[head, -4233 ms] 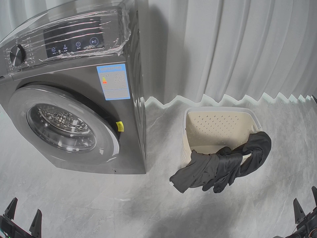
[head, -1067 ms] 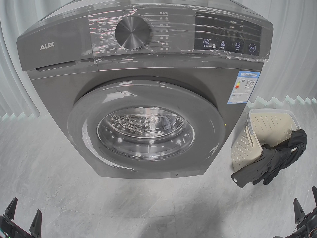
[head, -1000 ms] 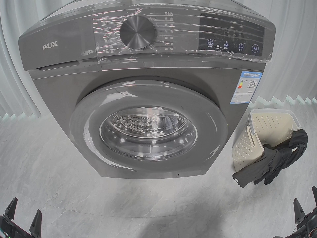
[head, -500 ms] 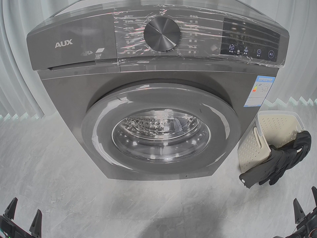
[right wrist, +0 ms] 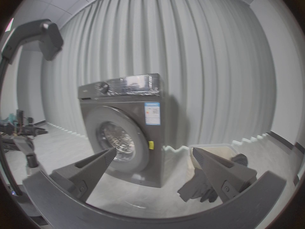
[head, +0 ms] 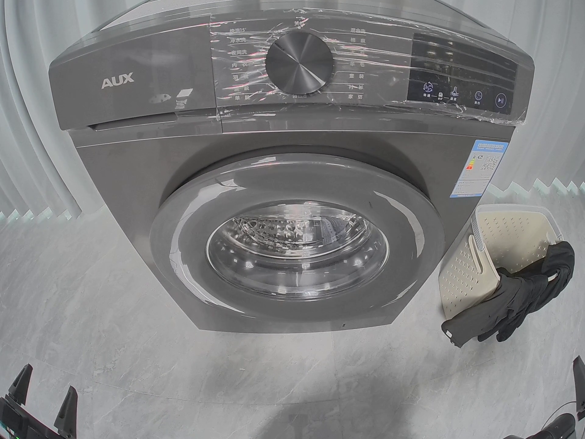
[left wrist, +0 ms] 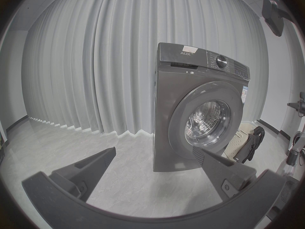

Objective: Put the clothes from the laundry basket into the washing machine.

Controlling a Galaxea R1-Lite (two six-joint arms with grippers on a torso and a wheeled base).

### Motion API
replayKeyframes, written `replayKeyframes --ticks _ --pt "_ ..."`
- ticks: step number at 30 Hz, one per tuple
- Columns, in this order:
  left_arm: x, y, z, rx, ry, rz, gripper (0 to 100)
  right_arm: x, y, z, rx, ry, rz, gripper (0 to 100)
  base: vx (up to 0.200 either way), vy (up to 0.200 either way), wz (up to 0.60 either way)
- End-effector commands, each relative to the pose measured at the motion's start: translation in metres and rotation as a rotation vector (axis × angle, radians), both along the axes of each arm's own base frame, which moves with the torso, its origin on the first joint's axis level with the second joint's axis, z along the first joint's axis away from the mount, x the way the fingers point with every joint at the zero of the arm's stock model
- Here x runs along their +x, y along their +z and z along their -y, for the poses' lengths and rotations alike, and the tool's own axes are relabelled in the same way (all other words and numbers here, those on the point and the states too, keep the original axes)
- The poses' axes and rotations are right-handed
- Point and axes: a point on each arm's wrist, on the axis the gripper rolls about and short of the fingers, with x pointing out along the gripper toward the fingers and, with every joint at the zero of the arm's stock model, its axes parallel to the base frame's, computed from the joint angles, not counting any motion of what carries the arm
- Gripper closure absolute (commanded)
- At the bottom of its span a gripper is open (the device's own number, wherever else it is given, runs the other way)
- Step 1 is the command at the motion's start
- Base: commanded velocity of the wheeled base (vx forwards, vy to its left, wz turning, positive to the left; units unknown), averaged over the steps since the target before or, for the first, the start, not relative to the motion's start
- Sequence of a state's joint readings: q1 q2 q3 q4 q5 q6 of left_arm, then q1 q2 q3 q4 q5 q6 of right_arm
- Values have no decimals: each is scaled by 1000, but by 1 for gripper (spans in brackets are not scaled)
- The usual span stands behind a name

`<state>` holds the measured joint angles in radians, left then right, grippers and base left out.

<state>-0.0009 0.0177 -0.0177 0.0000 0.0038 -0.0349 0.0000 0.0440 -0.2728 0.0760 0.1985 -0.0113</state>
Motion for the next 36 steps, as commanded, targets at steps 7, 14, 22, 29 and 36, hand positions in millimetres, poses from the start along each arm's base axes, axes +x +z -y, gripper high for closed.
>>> replayKeyframes --ticks 7,14,22,29,36 --pt "0 -5 0 -2 0 -2 0 92 54 -7 -101 321 -245 0 0 0 0" --pt "0 -5 0 -2 2 -2 0 142 53 -20 -69 329 -384 0 0 0 0" --pt "0 -5 0 -2 2 -2 0 170 52 -57 122 337 -462 0 0 0 0" --pt "0 -5 0 -3 2 -2 0 206 41 -75 160 285 -461 0 0 0 0" --pt "0 -5 0 -3 0 -2 0 225 36 -81 151 232 -435 0 0 0 0"
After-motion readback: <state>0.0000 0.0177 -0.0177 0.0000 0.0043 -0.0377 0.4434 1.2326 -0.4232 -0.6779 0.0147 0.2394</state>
